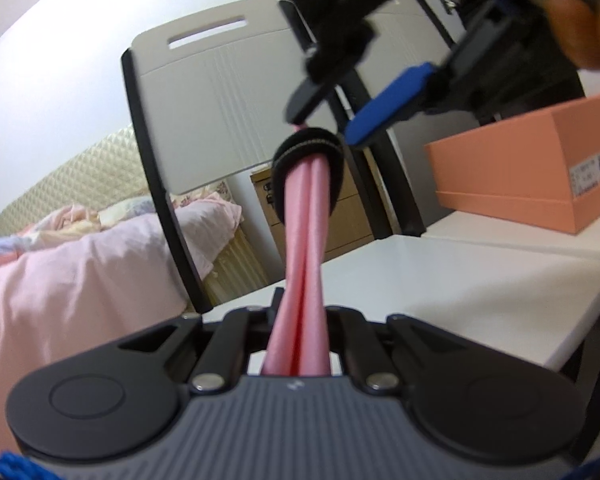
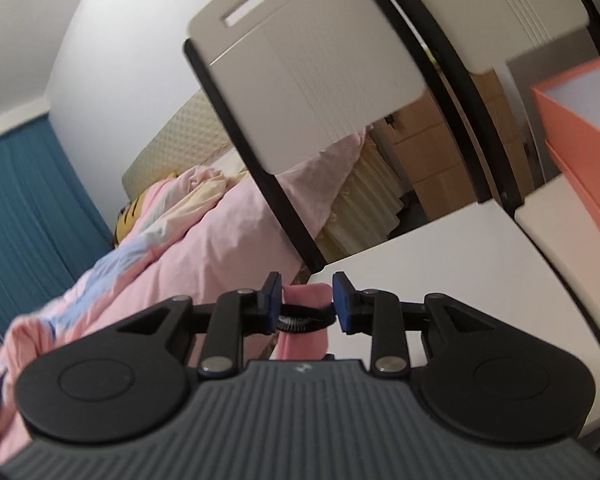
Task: Fold shopping bag
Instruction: 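Grasp the banded end of the pink tube with the right gripper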
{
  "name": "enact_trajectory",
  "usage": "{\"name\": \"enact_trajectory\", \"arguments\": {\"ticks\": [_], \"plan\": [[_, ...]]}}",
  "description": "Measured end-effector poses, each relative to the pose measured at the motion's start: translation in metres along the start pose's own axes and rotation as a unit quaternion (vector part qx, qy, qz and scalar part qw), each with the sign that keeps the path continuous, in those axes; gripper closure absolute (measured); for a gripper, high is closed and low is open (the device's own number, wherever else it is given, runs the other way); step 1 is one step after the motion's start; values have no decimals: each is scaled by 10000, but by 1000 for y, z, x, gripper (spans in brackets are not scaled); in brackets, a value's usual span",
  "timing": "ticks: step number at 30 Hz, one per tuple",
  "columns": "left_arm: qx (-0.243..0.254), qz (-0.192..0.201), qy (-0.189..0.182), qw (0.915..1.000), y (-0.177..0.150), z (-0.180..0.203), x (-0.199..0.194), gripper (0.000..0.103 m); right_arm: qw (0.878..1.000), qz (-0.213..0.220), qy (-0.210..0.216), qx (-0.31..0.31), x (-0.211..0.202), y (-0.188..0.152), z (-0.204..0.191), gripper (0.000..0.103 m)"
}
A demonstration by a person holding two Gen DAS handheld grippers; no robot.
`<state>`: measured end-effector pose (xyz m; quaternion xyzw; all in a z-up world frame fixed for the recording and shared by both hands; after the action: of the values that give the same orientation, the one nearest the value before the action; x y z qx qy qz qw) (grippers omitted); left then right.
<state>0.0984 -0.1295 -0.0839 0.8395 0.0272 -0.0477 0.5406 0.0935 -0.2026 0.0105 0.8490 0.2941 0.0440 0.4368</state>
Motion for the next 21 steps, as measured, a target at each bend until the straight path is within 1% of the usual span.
{"name": "enact_trajectory", "arguments": {"ticks": [4, 5, 10, 17, 21], "plan": [[370, 186, 196, 9989, 1, 6, -3, 95, 9998, -107, -50, 171, 4, -3, 7, 72], [426, 212, 232, 9986, 1, 7, -3, 95, 9997, -139, -13, 211, 5, -4, 7, 73], [456, 195, 249, 9985, 1, 10, -4, 96, 9989, -268, 110, 372, 7, -9, 8, 75], [560, 173, 289, 9979, -1, 11, -4, 96, 9978, -441, 22, 490, 9, -20, 12, 75], [528, 169, 296, 9980, 0, 9, -4, 97, 9950, -853, 155, 492, 17, -37, 6, 75]]}}
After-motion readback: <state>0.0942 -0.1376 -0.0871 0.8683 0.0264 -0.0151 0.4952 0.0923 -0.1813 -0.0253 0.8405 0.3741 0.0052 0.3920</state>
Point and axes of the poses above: each gripper's, at about its wrist camera, not at the fingertips, and x roughly the way its jaws point, z to its right, y to its top, the point moved 10 cm from there along x, roughly the way its jaws point, and after that the axes turned 9 degrees about y, right-handed, at the moved point
